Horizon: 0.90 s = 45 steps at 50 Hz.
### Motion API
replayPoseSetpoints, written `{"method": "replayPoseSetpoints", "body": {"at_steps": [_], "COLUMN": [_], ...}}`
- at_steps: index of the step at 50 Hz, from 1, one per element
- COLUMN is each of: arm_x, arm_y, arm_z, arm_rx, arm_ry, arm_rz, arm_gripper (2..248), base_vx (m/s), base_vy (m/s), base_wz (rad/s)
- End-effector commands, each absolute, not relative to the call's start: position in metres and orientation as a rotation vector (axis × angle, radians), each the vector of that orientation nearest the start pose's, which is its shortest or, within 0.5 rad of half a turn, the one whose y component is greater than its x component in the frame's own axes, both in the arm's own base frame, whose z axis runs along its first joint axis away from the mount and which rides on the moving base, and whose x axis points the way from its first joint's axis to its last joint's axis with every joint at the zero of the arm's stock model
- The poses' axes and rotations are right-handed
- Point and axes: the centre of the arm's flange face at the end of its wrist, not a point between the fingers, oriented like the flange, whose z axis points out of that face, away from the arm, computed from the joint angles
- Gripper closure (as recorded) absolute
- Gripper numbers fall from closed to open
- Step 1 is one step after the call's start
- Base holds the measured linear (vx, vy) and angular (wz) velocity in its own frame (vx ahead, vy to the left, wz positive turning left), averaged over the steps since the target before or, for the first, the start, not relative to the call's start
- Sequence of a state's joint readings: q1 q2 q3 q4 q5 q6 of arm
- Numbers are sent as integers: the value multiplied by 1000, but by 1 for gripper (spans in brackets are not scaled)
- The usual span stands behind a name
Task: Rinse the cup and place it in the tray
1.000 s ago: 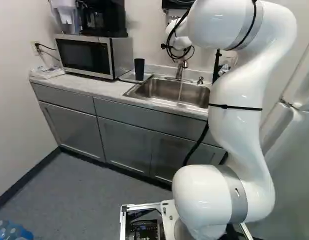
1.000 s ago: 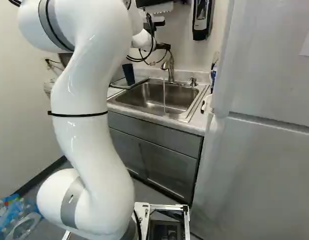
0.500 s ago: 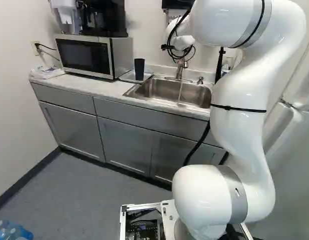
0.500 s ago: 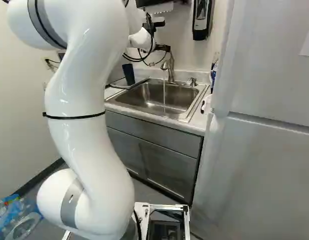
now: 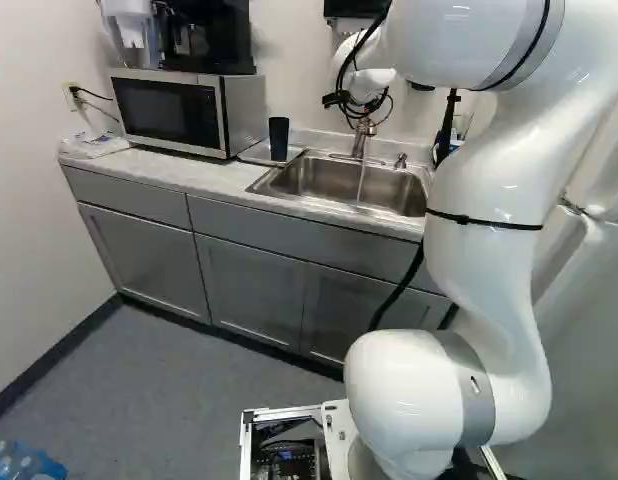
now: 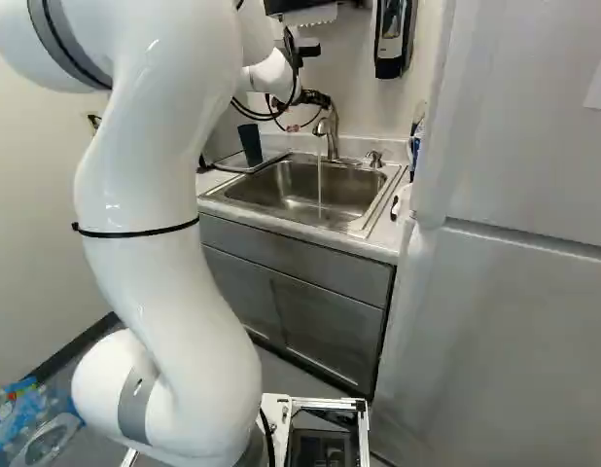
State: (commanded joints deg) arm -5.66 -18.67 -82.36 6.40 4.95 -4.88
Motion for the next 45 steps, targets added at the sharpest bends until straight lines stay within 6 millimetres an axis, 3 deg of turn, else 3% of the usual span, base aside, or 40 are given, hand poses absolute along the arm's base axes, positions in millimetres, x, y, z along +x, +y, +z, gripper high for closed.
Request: {"method": "replayPoseSetpoints", "body": {"at_steps": [26, 45], "arm_x": [623, 589], "arm_y": [-96, -109], "arm_z": [649, 651], "arm_rx": [-2650, -2669], "arm_ry": [249, 291], "arm_rz": [-1813, -1808], "arm_gripper": [3, 3], "base_vx": [0, 0], "base_vy": [0, 0], "base_wz": [0, 0]}}
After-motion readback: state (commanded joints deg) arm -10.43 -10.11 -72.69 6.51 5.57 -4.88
